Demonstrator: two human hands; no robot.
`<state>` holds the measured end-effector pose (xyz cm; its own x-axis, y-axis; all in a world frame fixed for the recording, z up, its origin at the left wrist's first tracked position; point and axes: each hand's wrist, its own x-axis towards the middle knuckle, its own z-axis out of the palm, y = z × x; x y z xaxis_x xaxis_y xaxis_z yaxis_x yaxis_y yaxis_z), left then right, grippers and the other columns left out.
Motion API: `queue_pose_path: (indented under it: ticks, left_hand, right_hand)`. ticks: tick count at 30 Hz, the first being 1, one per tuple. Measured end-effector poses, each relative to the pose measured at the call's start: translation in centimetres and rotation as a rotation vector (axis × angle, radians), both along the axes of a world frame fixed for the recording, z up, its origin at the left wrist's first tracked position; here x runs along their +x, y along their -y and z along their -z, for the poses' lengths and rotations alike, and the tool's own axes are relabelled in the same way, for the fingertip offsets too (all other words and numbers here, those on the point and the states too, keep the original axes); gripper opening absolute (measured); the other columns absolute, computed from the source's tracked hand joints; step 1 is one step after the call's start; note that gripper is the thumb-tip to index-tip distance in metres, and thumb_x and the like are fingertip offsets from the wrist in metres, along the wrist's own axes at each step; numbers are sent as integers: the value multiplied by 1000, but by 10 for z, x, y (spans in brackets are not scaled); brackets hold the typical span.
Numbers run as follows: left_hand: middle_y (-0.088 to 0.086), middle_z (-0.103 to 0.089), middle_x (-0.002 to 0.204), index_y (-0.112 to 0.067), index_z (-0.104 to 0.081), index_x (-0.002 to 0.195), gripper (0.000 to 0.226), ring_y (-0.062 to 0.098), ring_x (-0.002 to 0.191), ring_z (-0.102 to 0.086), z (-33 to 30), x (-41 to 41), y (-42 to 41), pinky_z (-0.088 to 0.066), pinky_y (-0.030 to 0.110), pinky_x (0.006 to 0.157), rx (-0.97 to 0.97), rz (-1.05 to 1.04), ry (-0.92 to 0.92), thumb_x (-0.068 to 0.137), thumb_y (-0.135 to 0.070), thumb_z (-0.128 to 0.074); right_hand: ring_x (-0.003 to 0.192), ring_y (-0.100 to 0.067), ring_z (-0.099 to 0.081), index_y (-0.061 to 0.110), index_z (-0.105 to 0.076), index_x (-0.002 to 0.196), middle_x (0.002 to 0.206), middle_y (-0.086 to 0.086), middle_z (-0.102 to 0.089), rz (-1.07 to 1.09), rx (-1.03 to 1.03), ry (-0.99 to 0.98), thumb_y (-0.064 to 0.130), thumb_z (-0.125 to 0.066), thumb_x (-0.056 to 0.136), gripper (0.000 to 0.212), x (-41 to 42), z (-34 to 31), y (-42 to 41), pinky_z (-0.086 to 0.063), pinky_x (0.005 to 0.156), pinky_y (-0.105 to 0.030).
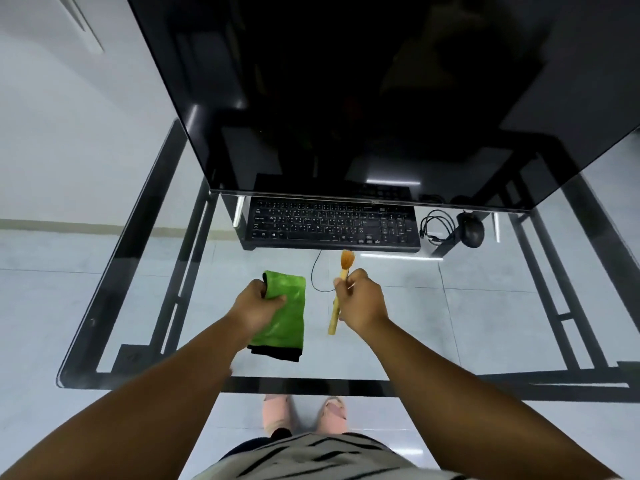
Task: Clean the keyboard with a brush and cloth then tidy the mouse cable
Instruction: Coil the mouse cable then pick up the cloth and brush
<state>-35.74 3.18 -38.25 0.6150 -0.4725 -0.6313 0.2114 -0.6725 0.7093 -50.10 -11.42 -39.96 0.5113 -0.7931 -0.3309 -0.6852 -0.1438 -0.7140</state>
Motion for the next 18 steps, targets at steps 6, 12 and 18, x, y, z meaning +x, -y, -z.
queue_pose_path:
  ticks: [6, 12, 18]
  left_hand:
    - [14, -69, 105, -17, -52, 98, 22, 31, 93, -68, -41, 23, 9, -55, 50, 84, -282, -141, -10, 86, -18, -70]
    - [13, -70, 105, -15, -53, 104, 22, 32, 95, -68, -125, 69, 13, -55, 49, 84, -533, -176, 132, 88, -15, -67]
    - [9, -70, 98, -17, -55, 100, 14, 27, 88, -69, -218, 123, 8, -54, 42, 74, -769, -159, 229, 90, -12, -63]
  right_hand:
    - [68, -26, -68, 22, -45, 87, 75, -4, -68, -18, -53, 230, 33, -56, 95, 17, 31, -36, 25, -57, 60, -50]
    - [65, -15, -65, 16, -56, 93, 63, 3, -62, -55, -169, 481, 26, -62, 93, 12, 84, -127, 35, -57, 65, -39]
    - [52, -3, -54, 23, -63, 91, 62, 3, -62, -43, -291, 695, 35, -71, 85, 16, 148, -219, 28, -40, 54, -16]
